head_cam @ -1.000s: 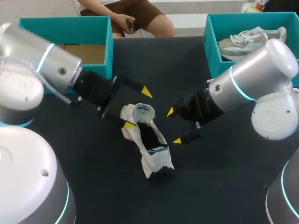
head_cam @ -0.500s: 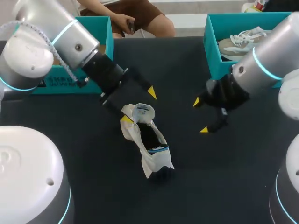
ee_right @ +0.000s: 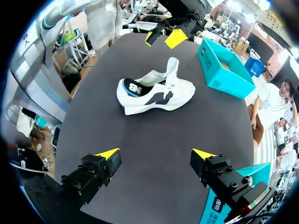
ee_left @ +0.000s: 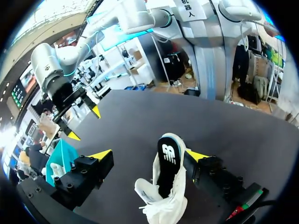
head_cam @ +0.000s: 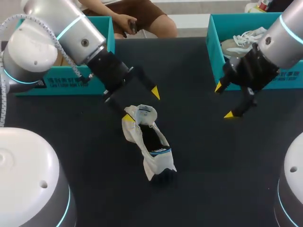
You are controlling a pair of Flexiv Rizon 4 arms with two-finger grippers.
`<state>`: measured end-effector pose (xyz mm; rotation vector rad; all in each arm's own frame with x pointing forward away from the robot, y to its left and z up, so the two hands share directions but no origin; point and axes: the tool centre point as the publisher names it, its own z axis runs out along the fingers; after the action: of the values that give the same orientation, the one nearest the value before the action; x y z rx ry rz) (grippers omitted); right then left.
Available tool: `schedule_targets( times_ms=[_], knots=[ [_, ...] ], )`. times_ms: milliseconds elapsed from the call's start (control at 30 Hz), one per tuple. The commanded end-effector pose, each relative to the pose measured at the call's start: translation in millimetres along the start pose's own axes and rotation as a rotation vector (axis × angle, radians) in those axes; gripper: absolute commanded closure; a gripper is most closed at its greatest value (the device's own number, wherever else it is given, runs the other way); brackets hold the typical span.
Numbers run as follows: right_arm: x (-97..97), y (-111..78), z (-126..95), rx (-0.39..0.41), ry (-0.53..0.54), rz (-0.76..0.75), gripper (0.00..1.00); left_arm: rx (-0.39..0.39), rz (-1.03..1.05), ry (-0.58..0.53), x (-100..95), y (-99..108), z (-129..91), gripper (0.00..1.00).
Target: Take the shoe out of the shoebox, open the shoe tongue, remove and reinsert the insole, then place the shoe into the shoebox
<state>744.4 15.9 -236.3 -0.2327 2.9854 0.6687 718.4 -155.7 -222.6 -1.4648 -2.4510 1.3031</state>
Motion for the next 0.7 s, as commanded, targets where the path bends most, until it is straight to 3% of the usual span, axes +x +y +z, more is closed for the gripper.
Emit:
schedule_targets(
  times_ms=[33,133,400,467,500,533,567,600,633,700],
  knots=[
    [6.3,-1.5,-13.7,-0.001,-0.007,-0.002,0.00,-0.055,0.057,0.029,-2.8,-5.3,-6.8,0.00],
    [6.3,-1.5,-13.7,-0.001,-0.007,-0.002,0.00,-0.104,0.069,0.076,-3.6,-5.6,-9.0,0.00],
    [6.3,-1.5,-13.7,-0.001,-0.007,-0.002,0.00,-0.114,0.054,0.183,-11.4,2.1,-17.6,0.00],
    [6.3,-1.5,-13.7,-0.001,-0.007,-0.002,0.00,-0.109,0.043,0.194,-14.6,4.8,-18.0,0.17],
    [6.3,-1.5,-13.7,-0.001,-0.007,-0.002,0.00,-0.114,0.045,0.205,-15.6,5.2,-18.2,0.51],
    [6.3,-1.5,-13.7,-0.001,-0.007,-0.002,0.00,-0.115,0.046,0.208,-16.2,5.2,-18.0,0.62],
    [6.3,-1.5,-13.7,-0.001,-0.007,-0.002,0.00,-0.115,0.046,0.208,-16.6,5.3,-17.9,0.64],
    [6.3,-1.5,-13.7,-0.001,-0.007,-0.002,0.00,-0.130,0.039,0.221,-17.9,6.3,-16.3,0.93],
    [6.3,-1.5,-13.7,-0.001,-0.007,-0.002,0.00,-0.134,0.034,0.226,-18.3,6.7,-15.4,1.00],
    [6.3,-1.5,-13.7,-0.001,-0.007,-0.002,0.00,-0.136,0.018,0.233,-18.6,6.8,-14.8,1.00]
  ],
)
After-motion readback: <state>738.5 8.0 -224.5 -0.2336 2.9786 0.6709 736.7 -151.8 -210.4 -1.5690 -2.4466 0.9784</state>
